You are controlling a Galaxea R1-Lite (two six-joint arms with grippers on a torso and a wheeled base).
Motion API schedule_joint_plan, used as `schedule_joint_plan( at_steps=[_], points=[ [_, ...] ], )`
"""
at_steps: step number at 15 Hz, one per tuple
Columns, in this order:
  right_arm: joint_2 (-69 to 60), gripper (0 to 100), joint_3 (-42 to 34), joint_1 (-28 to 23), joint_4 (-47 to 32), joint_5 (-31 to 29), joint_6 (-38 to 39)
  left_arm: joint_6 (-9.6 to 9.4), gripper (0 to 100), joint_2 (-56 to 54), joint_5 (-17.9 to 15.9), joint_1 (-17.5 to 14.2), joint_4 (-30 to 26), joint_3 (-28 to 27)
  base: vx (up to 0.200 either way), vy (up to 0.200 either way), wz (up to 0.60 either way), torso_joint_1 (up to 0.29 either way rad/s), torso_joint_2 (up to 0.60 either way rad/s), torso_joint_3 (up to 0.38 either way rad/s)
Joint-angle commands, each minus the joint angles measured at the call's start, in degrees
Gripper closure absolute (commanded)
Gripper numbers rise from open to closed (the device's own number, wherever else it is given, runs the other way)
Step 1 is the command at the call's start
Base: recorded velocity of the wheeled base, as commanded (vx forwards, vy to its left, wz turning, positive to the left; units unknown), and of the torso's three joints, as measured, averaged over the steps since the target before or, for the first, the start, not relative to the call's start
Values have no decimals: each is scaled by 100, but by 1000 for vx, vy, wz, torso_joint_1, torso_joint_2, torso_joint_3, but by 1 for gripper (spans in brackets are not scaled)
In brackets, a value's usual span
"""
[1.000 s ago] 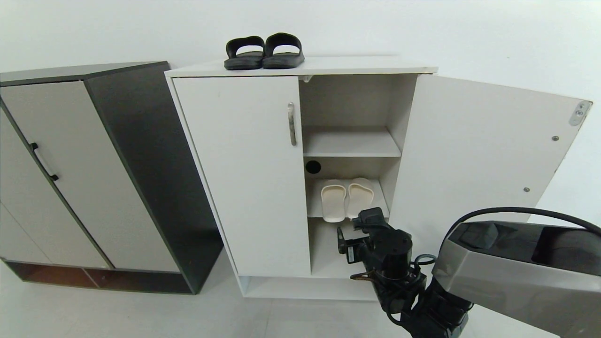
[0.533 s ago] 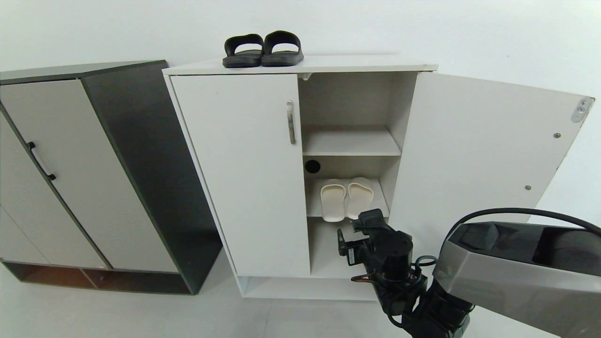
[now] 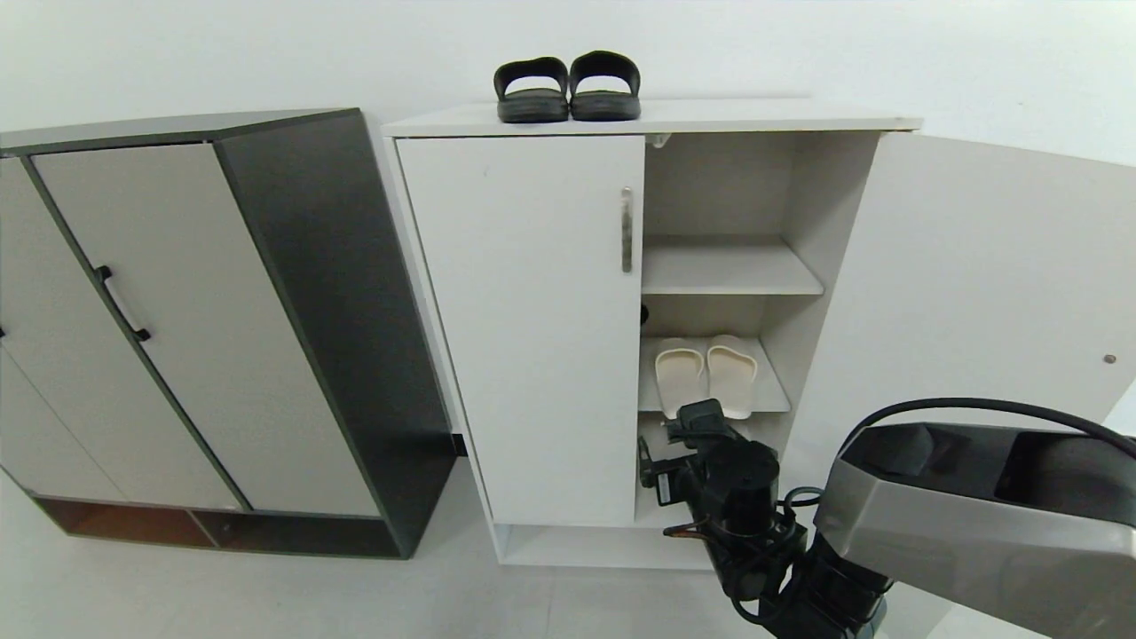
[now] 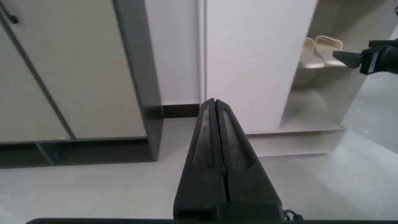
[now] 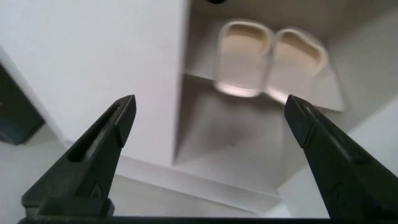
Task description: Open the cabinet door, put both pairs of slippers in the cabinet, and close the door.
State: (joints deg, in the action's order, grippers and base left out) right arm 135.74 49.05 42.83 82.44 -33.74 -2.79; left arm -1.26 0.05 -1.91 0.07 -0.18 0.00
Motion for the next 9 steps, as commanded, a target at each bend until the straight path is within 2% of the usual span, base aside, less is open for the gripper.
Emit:
schedule_joint_plan(
  at_steps=[1, 4, 9],
  points=[
    [49, 0, -1, -11, -9, -1, -11, -6, 100, 4, -2, 1, 1, 0, 0, 200, 0, 7, -2, 2],
    [137, 0, -72, -55, 17, -1, -222, 3, 100, 4, -2, 1, 1, 0, 0, 200, 0, 2, 1, 2],
    [216, 0, -212, -99, 369, 237, -336, 3, 100, 4, -2, 1, 1, 0, 0, 0, 0, 0, 0, 0]
  ],
)
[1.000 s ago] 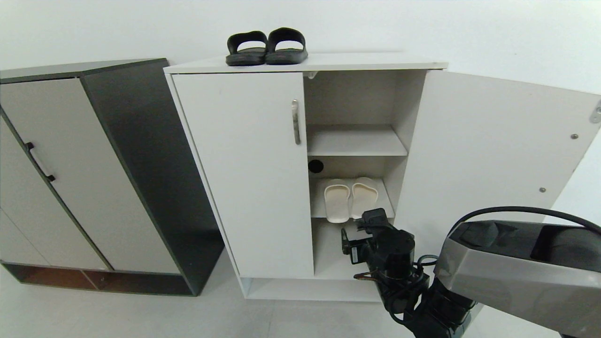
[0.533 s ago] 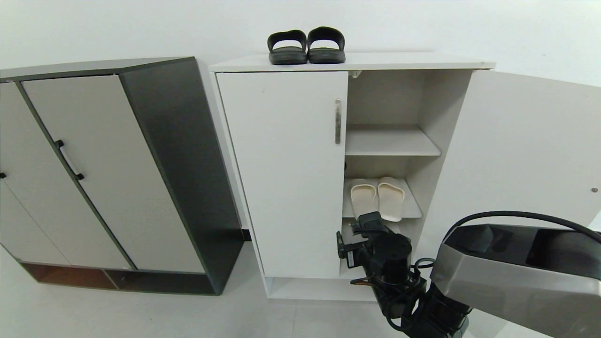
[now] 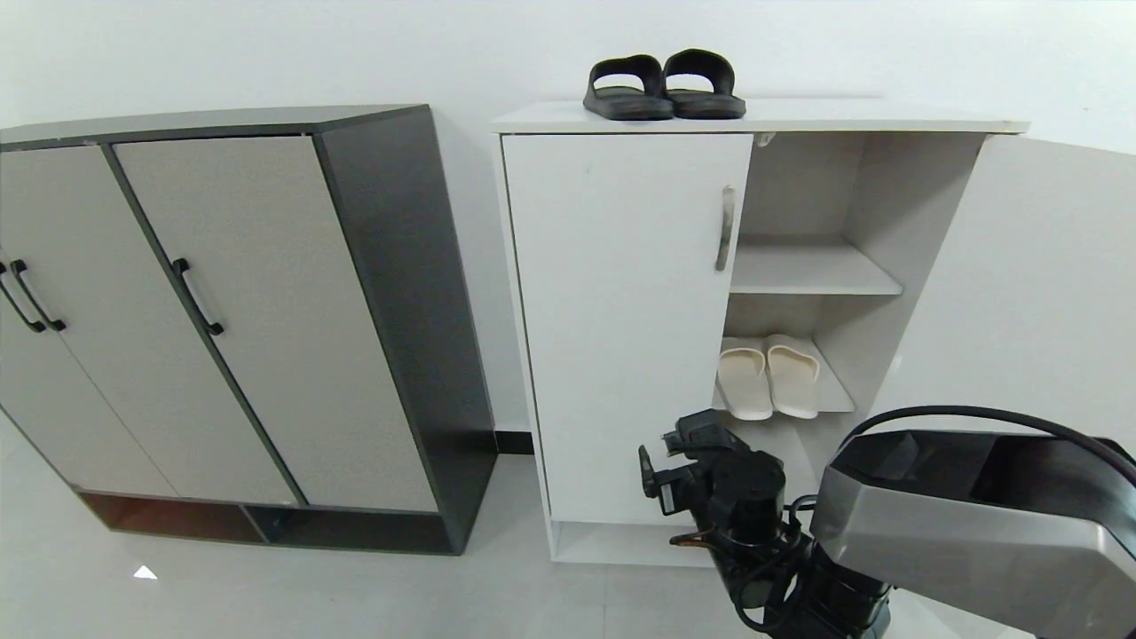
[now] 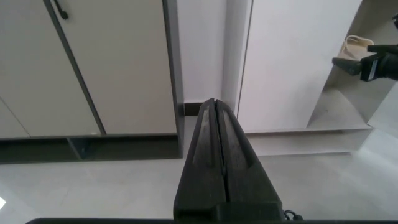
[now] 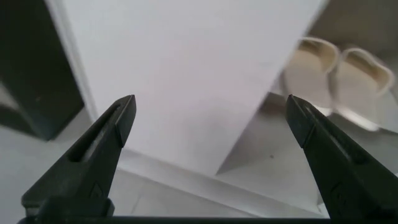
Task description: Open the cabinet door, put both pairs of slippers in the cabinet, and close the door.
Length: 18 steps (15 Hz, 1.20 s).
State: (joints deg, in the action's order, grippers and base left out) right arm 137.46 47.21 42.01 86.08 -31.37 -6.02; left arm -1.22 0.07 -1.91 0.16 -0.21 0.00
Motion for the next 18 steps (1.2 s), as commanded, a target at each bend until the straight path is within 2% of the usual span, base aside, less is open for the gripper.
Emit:
schedule_joint_plan(
  at_steps=[1, 18],
  points=[
    [53, 0, -19, -17, 6, 8, -13, -1, 100, 1, -2, -7, 3, 0, 0, 0, 0, 0, 0, 0],
    [53, 0, 69, -8, 85, 17, -13, -1, 100, 1, -2, -7, 3, 0, 0, 0, 0, 0, -18, -17]
  ],
)
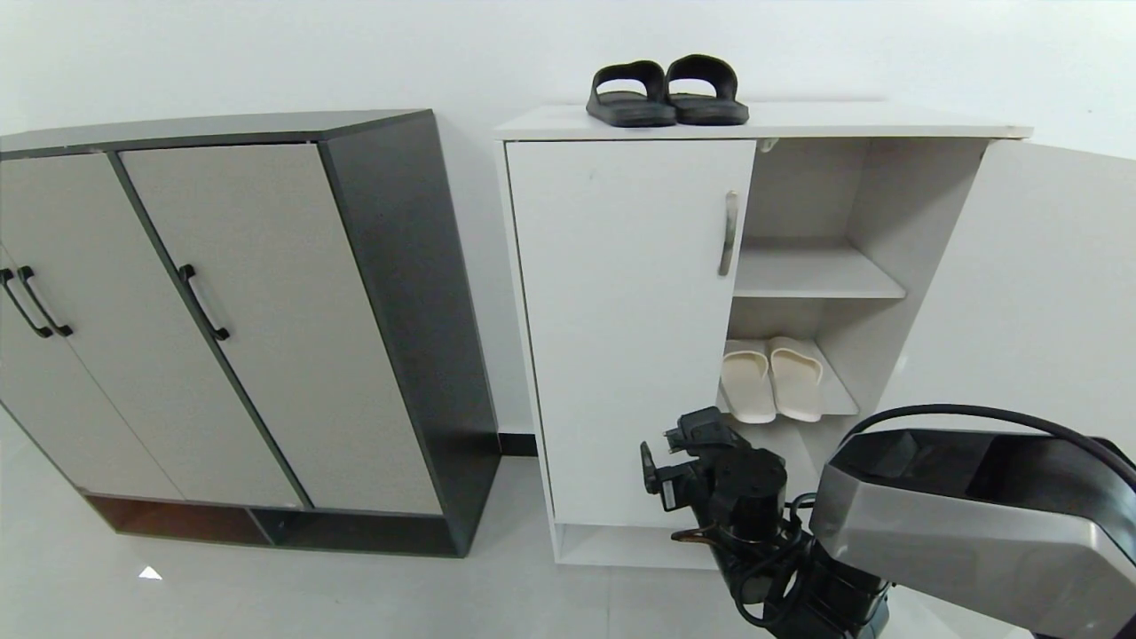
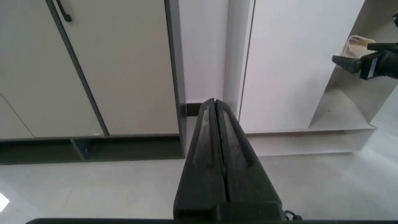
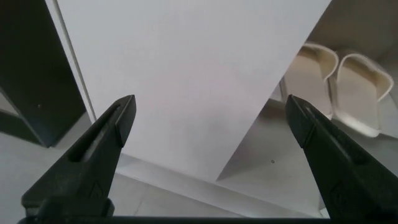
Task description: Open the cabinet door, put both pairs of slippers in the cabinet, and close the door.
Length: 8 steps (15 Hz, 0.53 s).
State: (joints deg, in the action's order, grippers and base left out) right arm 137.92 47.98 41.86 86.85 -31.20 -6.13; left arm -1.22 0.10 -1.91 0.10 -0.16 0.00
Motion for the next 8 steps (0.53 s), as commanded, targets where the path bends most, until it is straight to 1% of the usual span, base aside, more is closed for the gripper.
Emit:
schedule_joint_plan(
  at_steps=[1, 2, 3, 5, 8],
  points=[
    [6, 0, -17, 6, 8, -1, -2, -1, 100, -1, -2, -10, -2, 0, 0, 0, 0, 12, -198, -305],
    [6, 0, -17, -3, 8, -1, -2, -1, 100, -1, -2, -1, -2, 0, 0, 0, 0, 22, -110, -344],
    [6, 0, -17, 6, -1, -1, -2, -1, 100, -1, -2, -1, -2, 0, 0, 0, 0, 46, -369, -373],
    [6, 0, -8, 6, -1, -1, -2, -1, 100, -1, -2, -1, -2, 0, 0, 0, 0, 44, -579, -354],
    [6, 0, -17, 6, -10, -1, -2, -1, 100, -1, -2, -1, -2, 0, 0, 0, 0, 105, -483, -349]
  ],
)
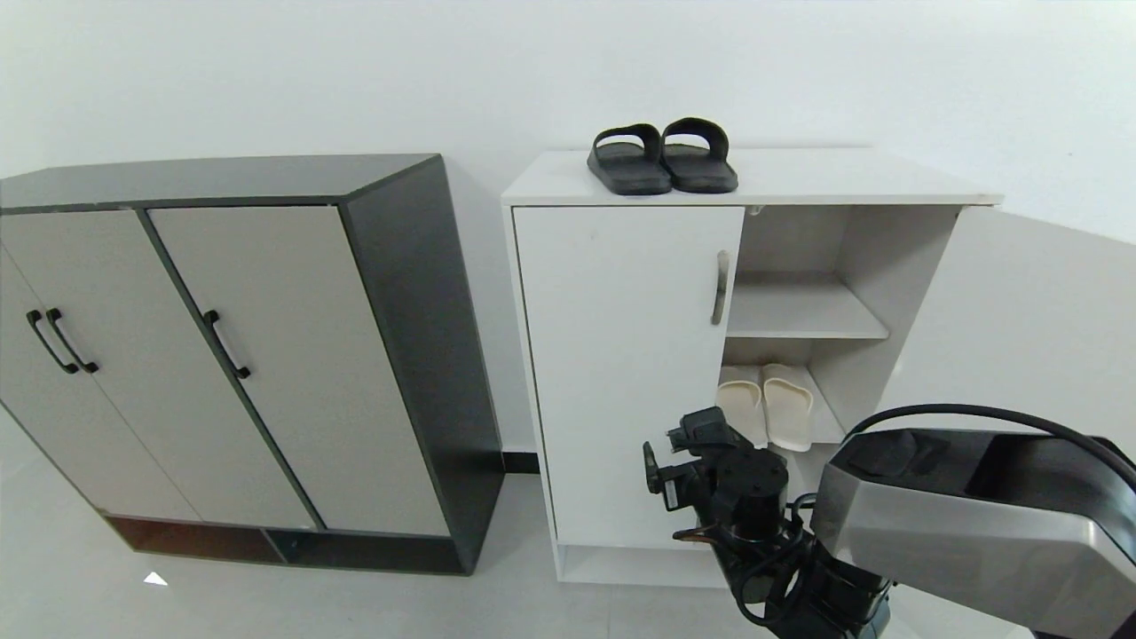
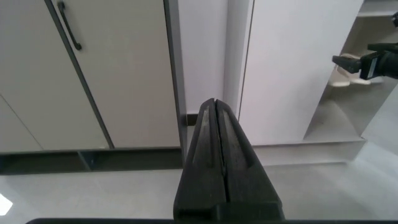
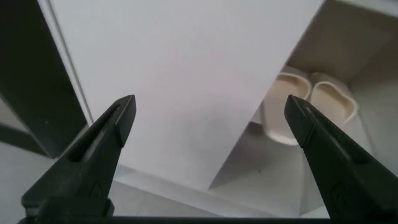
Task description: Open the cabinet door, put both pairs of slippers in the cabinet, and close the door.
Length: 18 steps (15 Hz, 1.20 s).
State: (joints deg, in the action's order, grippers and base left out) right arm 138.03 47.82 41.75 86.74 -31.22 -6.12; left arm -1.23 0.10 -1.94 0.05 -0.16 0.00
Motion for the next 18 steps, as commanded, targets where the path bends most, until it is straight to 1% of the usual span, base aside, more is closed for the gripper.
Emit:
schedule_joint_plan(
  at_steps=[1, 9, 18],
  points=[
    [-5, 0, -1, 17, 1, 11, -3, 0, 100, -1, 0, 4, -2, 0, 0, 0, 0, 124, -452, -339],
    [-5, 0, -10, 17, 1, 2, -3, 0, 100, -1, 0, -5, -2, 0, 0, 0, 0, 155, -475, -321],
    [75, 0, -10, 17, 10, 2, -21, 0, 100, -1, 0, 4, -2, 0, 0, 0, 0, 211, -519, -312]
  ],
)
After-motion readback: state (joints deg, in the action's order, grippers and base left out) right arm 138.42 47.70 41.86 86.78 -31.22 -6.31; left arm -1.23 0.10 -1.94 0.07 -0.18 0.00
